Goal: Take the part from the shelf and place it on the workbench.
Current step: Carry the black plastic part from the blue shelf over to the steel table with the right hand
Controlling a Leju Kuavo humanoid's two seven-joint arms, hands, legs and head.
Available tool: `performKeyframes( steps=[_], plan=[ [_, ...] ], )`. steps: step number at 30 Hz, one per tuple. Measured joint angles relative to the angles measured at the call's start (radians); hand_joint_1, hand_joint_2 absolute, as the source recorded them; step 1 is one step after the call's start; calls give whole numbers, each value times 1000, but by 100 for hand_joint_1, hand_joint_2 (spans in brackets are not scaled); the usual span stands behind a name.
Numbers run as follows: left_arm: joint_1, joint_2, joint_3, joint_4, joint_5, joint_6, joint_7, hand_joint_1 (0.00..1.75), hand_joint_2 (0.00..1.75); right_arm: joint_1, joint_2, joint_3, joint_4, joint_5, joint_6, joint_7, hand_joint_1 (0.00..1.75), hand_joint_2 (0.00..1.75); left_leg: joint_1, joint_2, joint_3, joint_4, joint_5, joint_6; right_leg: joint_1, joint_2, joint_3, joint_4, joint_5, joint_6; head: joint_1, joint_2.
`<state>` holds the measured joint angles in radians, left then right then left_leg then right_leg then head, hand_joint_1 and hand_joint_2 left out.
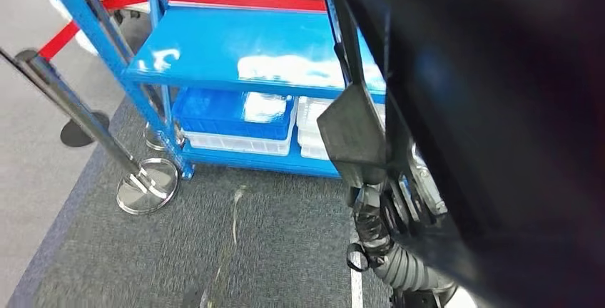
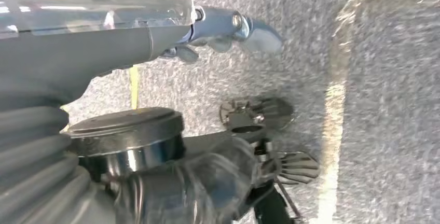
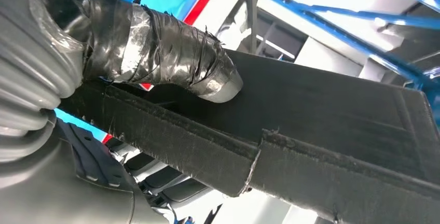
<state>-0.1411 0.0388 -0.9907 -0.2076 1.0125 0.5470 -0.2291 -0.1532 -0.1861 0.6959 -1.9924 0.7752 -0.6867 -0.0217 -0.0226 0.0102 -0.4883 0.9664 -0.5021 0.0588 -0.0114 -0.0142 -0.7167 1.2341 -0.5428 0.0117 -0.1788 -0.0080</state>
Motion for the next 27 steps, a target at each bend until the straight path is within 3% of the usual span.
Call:
performKeyframes(
  steps=[1, 2, 3, 4, 6, 8, 9, 10, 12, 15, 17, 18, 19, 21, 23, 24, 26, 27],
  plan=[
    [1, 0, 0, 0, -1, 0, 3, 0, 175, 2, 0, 0, 0, 0, 0, 0, 175, 175, 1, -8, -11, 9, 2, 1, 0, 5, -22, 60, -24, 3, 2, 0],
    [2, 0, 0, 0, -2, 0, 7, 0, 175, 4, 0, 0, 0, -1, 0, 0, 175, 175, 2, -17, -20, 18, 2, 0, -1, 6, -29, 88, -28, 5, 3, 0],
    [4, 0, 0, 0, -4, 0, 11, 0, 175, 6, 0, 0, 0, -2, 0, 0, 175, 175, 3, -27, -29, 29, 1, -2, -2, 7, -17, 78, -15, 7, 4, 0],
    [6, 0, 0, 0, -5, 1, 15, 0, 175, 7, 0, 0, 0, -4, 0, -1, 175, 175, 6, -38, -36, 40, -3, -6, -5, 12, 13, 29, 14, 10, 4, 0],
    [8, 2, 0, 0, -8, 2, 20, 0, 175, 11, 1, -1, 0, -6, 0, -3, 175, 175, 11, -59, -54, 70, -14, -19, -12, 47, 77, -86, 47, 13, 4, 0],
    [8, 4, 0, 1, -10, 3, 22, 0, 175, 15, 2, -1, -1, -4, -2, -4, 175, 175, 13, -76, -76, 94, -18, -31, -13, 77, 98, -129, 45, 7, 5, 0],
    [9, 5, 0, 1, -11, 3, 22, 0, 175, 17, 3, -2, -1, -2, -3, -3, 175, 175, 14, -85, -85, 99, -16, -36, -11, 77, 96, -131, 45, 2, 6, 0],
    [10, 6, 0, 1, -11, 3, 22, 0, 175, 19, 4, -2, -1, 0, -3, -3, 175, 175, 15, -93, -91, 98, -12, -40, -11, 67, 93, -130, 47, -4, 6, 0],
    [15, 10, 0, 2, -12, 3, 22, 0, 175, 20, 5, -2, -1, 3, -4, -1, 175, 175, 15, -79, -105, 117, -24, -50, -13, 47, 96, -140, 52, -16, 1, 0],
    [15, 11, 0, 2, -16, 2, 24, 0, 175, 20, 8, -2, -1, 10, -5, 8, 175, 175, 21, -30, -174, 266, -97, -69, -13, 12, 102, -150, 56, -25, -13, 0],
    [15, 10, 0, 2, -17, 2, 26, 0, 175, 21, 9, -2, -1, 12, -5, 16, 175, 175, 26, -21, -216, 348, -117, -75, -11, -12, 103, -151, 55, -26, -14, 0],
    [16, 10, 0, 2, -17, 3, 27, 0, 175, 21, 9, -2, -1, 12, -5, 17, 175, 175, 26, -19, -212, 337, -100, -75, -10, -23, 103, -151, 55, -27, -14, 0],
    [16, 10, 0, 2, -17, 4, 28, 0, 175, 21, 9, -2, -1, 12, -5, 18, 175, 175, 26, -13, -190, 289, -67, -72, -9, -32, 105, -151, 55, -27, -14, 0],
    [15, 10, 0, 2, -18, 5, 29, 0, 175, 21, 10, -2, -1, 11, -5, 21, 175, 175, 16, 31, -125, 151, -6, -59, -7, -50, 109, -155, 55, -26, -13, 0],
    [10, 11, -1, 2, -20, 7, 29, 0, 175, 22, 12, -2, -1, 5, -6, 23, 175, 175, 1, 69, -93, 74, 13, -42, -6, -68, 112, -161, 58, -22, -13, 0],
    [9, 12, -1, 2, -21, 8, 30, 0, 175, 22, 13, -2, -1, 0, -6, 24, 175, 175, -5, 70, -93, 67, 13, -37, -5, -78, 114, -164, 60, -18, -13, 0],
    [11, 13, -1, 2, -23, 10, 30, 0, 175, 22, 14, -2, -2, -13, -7, 23, 175, 175, -4, 48, -90, 54, 23, -26, -4, -96, 120, -172, 60, -10, -13, 0],
    [13, 12, -1, 2, -24, 11, 30, 0, 175, 22, 14, -2, -2, -18, -8, 21, 175, 175, 0, 38, -83, 42, 31, -22, -5, -86, 121, -167, 54, -6, -12, 0]
  ],
)
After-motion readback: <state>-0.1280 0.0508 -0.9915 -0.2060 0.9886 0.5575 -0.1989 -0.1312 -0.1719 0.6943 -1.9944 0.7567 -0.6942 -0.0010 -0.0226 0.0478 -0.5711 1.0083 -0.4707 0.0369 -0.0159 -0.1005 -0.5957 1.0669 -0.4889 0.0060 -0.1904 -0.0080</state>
